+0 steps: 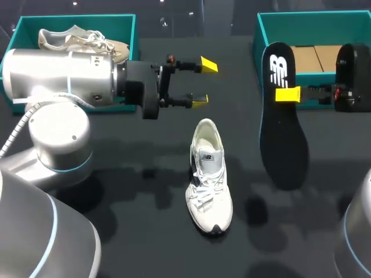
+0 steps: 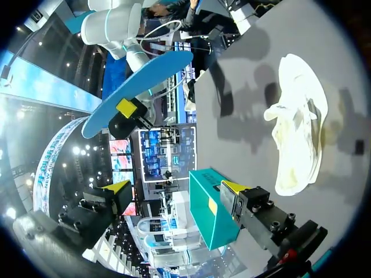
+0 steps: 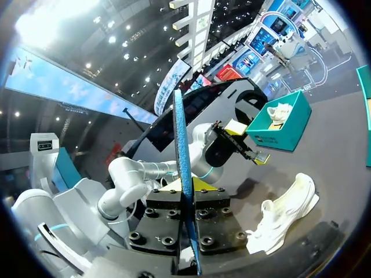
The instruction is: Take the shoe out of the shoebox, open the shoe tongue, remove and reinsert the insole, then place the shoe into the shoebox
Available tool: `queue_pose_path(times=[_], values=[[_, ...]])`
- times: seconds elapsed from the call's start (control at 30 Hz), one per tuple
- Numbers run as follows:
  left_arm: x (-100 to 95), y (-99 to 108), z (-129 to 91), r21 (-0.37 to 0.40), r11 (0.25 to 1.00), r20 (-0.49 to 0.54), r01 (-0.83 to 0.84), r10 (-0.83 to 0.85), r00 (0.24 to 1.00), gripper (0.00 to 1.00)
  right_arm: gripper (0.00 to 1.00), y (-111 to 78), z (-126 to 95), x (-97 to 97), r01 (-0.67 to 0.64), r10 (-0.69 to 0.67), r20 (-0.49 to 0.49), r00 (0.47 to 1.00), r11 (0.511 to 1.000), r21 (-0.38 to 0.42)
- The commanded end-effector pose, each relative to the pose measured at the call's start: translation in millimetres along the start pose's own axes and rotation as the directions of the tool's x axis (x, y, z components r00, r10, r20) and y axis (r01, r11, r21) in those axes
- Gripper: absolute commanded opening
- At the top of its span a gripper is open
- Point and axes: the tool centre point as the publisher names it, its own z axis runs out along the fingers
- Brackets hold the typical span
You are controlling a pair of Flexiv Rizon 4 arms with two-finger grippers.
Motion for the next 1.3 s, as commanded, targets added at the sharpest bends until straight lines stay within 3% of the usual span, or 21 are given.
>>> queue_pose_path(times=[0.03, 0.2, 0.37, 0.47, 0.53, 1.3], values=[[0.5, -1, -1, -0.002, 1.000, 0.001, -0.001, 0.001, 1.000, 1.00, 0.00, 5.1, 3, -17.3, -0.003, 0.004, -0.053, 0.999, 1.000, 0.027], [0.5, -1, -1, -0.002, 1.000, 0.001, -0.001, 0.001, 1.000, 1.00, 0.00, 5.1, 3, -17.3, -0.003, 0.004, -0.053, 0.999, 1.000, 0.027], [0.5, -1, -1, -0.002, 1.000, 0.001, -0.001, 0.001, 1.000, 1.00, 0.00, 28.0, 6, -45.7, -0.142, 0.142, 0.027, 0.989, 0.990, -0.012], [0.5, -1, -1, -0.002, 1.000, 0.001, -0.001, 0.001, 1.000, 1.00, 0.00, 42.5, 4, -61.7, -0.271, 0.274, 0.044, 0.961, 0.960, -0.070], [0.5, -1, -1, -0.002, 1.000, 0.001, -0.001, 0.001, 1.000, 1.00, 0.00, 51.7, 4, -71.8, -0.305, 0.308, 0.063, 0.949, 0.951, -0.056], [0.5, -1, -1, -0.002, 1.000, 0.001, -0.001, 0.001, 1.000, 1.00, 0.00, 51.7, 4, -71.8, -0.305, 0.308, 0.063, 0.949, 0.951, -0.056]])
